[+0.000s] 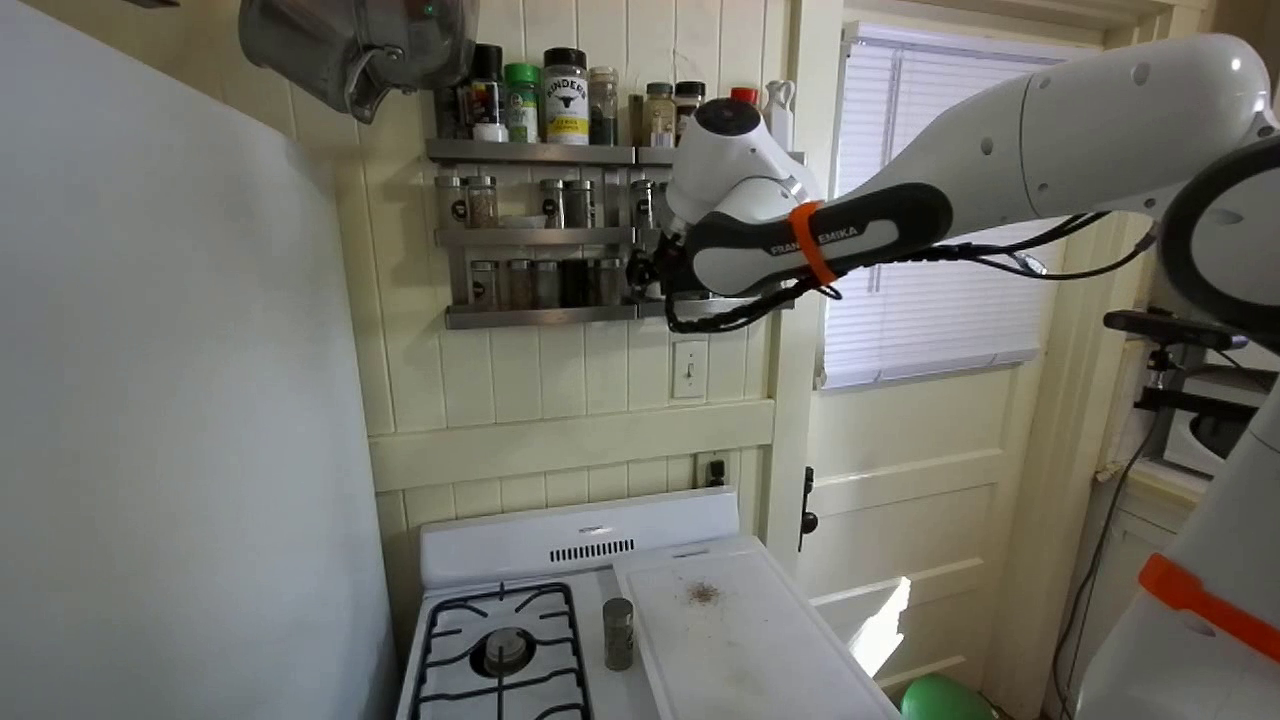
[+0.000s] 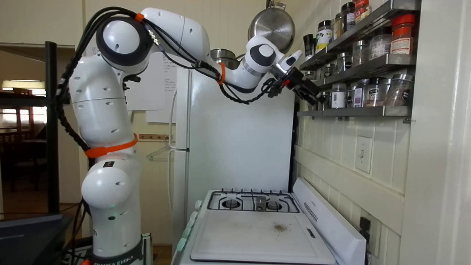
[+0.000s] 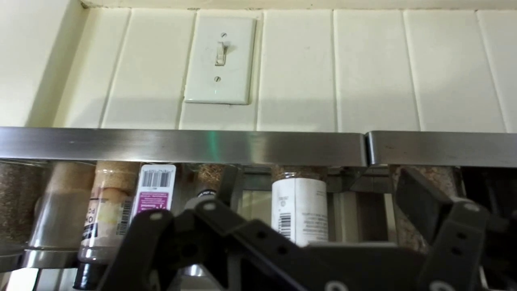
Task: Put the right bottle on the bottom shelf
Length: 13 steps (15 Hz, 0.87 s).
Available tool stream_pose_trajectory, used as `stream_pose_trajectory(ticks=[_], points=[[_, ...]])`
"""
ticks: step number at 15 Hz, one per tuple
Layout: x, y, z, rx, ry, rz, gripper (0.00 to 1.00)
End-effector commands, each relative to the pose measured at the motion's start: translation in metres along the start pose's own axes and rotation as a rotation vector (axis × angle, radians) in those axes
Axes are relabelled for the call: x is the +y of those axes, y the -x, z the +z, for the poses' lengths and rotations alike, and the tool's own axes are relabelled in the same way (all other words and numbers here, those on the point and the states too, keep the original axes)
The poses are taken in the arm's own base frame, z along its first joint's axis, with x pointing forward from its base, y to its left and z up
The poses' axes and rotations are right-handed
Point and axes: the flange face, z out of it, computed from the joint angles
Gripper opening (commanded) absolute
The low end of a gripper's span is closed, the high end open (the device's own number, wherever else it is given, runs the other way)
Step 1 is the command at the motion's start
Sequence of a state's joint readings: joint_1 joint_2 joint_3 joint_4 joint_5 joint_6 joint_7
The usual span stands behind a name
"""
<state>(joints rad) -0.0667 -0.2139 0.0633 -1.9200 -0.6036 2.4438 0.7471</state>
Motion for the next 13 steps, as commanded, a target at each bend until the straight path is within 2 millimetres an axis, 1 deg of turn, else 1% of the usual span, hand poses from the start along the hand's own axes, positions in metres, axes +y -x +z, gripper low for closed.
stream_pose_trajectory(ticks=[1, 6, 7, 9, 13], points=[[0.008, 0.022, -0.018, 0.036, 0.019, 0.03, 1.0], [0.017, 0.039, -0.039, 0.078, 0.032, 0.087, 1.0], [0.012, 0.023, -0.029, 0.047, 0.03, 0.062, 1.0], [0.013, 0.024, -0.033, 0.052, 0.029, 0.065, 1.0], [0.012, 0.023, -0.029, 0.047, 0.031, 0.065, 1.0]])
